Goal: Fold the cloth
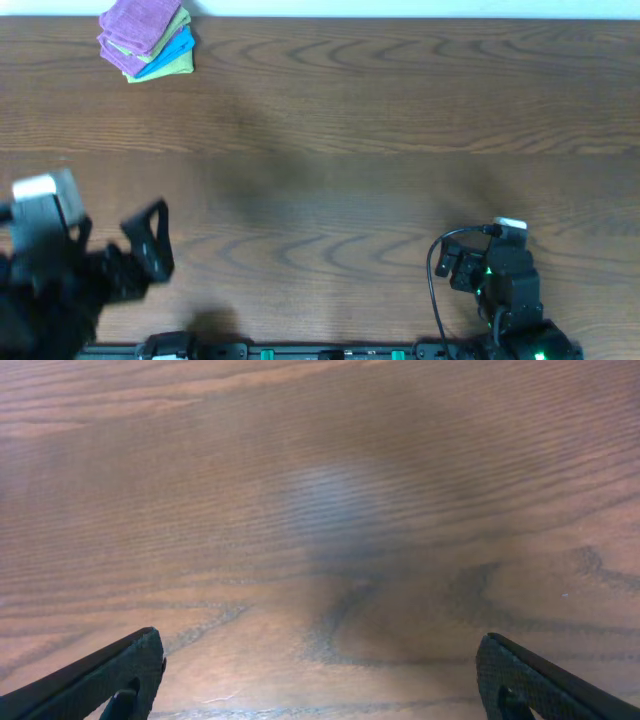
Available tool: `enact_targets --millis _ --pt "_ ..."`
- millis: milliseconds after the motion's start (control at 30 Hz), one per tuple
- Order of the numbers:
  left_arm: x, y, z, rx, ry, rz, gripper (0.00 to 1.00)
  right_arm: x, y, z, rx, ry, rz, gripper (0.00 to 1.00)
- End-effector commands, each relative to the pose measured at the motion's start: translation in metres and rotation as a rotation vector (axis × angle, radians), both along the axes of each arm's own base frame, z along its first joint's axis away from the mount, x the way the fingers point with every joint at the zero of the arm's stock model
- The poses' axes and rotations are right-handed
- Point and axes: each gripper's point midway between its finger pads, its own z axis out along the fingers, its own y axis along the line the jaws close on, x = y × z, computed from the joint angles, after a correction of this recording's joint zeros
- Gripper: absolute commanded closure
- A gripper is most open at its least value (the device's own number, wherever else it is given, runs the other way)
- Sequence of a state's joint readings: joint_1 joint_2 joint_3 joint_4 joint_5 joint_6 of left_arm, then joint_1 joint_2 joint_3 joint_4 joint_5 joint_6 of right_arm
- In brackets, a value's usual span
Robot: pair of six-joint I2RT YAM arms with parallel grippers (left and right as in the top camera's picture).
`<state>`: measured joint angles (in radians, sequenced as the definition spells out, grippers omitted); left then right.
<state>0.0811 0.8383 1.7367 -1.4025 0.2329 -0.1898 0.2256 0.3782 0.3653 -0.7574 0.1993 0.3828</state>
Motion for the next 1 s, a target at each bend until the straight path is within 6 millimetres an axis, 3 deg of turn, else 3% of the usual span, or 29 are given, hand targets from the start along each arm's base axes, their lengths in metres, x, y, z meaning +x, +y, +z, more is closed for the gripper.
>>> enact_targets --millis 0,600,833,967 --pt "-0.01 -0.003 -0.014 -0.025 0.04 0.001 0.04 0.0 -0.001 -0.001 0.003 -0.002 -0.013 0.01" --pt "-0.056 -0.004 -0.059 -0.035 0.283 0.013 0.04 0.0 -0.001 -0.001 0.003 -0.003 -0.013 0.01" --pt "-0.049 -0.002 -0.053 -0.023 0.246 0.02 0.04 0.0 -0.001 -0.001 0.003 -0.003 -0.013 0.01" --pt "-0.035 0.002 -0.047 0.079 0.15 -0.038 0.04 0.0 -0.001 -0.001 0.003 -0.003 -0.013 0.01"
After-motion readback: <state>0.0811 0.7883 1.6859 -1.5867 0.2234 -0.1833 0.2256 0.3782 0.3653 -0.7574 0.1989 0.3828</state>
